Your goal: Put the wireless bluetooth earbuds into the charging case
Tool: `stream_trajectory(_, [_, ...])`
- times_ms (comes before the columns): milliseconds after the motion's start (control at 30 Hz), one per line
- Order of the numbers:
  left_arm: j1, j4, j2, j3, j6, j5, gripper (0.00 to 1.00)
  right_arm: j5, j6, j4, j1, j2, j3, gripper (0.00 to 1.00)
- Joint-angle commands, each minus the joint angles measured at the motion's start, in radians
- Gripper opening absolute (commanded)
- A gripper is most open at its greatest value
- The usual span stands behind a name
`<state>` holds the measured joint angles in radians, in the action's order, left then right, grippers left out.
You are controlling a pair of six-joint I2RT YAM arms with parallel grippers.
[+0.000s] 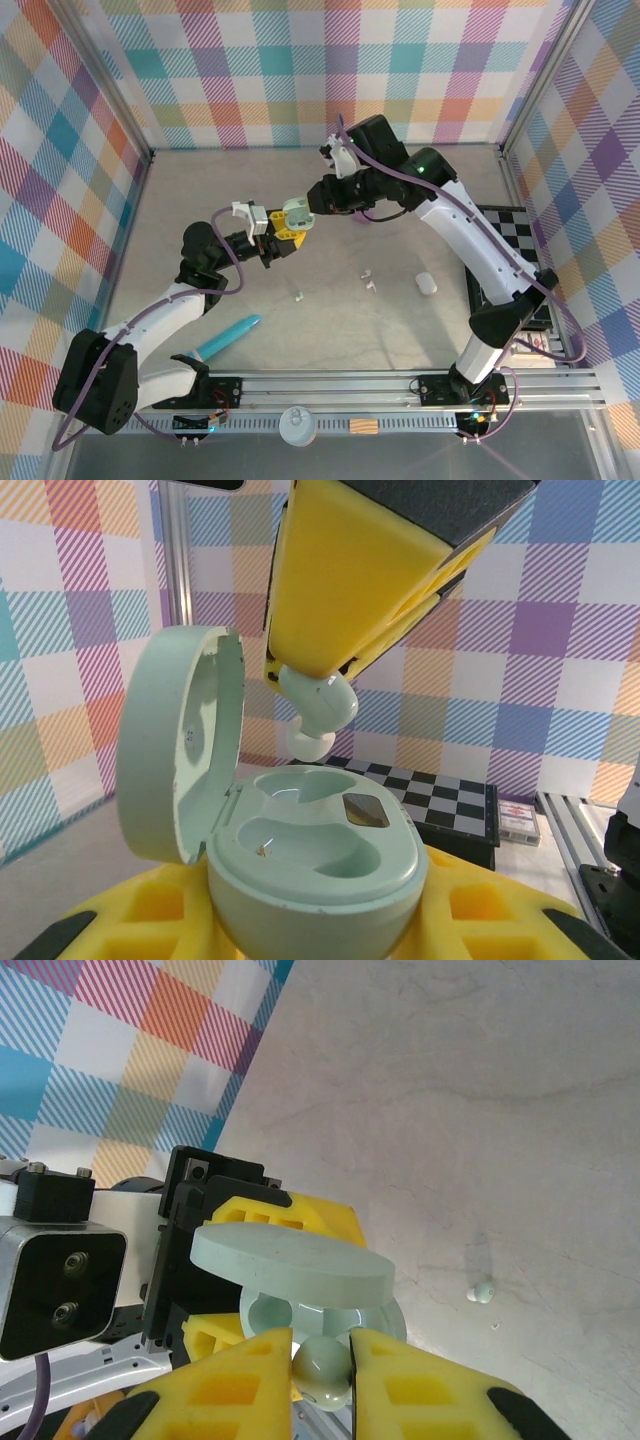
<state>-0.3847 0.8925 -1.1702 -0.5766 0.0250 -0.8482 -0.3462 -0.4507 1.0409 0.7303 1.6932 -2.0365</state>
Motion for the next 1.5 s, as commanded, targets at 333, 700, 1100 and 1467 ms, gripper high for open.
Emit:
stream_trajectory(333, [-0.008,0.080,-0.018,-0.039,-0.006,-0.013,0.32,0.009,0.021,0.031,0.016,0.004,0.011,0.19])
stream_trajectory(700, [-0.008,0.094,-0.013,-0.035,0.005,-0.018,0.32,0.032,0.028,0.052,0.017,0.020,0.014,0.19])
stream_trajectory(1100, [-0.007,0.092,-0.013,-0.031,0.004,-0.016,0.32,0.033,0.041,0.048,0.016,0.022,-0.031,0.42])
stream_trajectory(1467, [0.031,0.084,-0.029,-0.037,-0.011,-0.001,0.32,0.175,0.029,-0.141,0.002,-0.290,0.258,0.57])
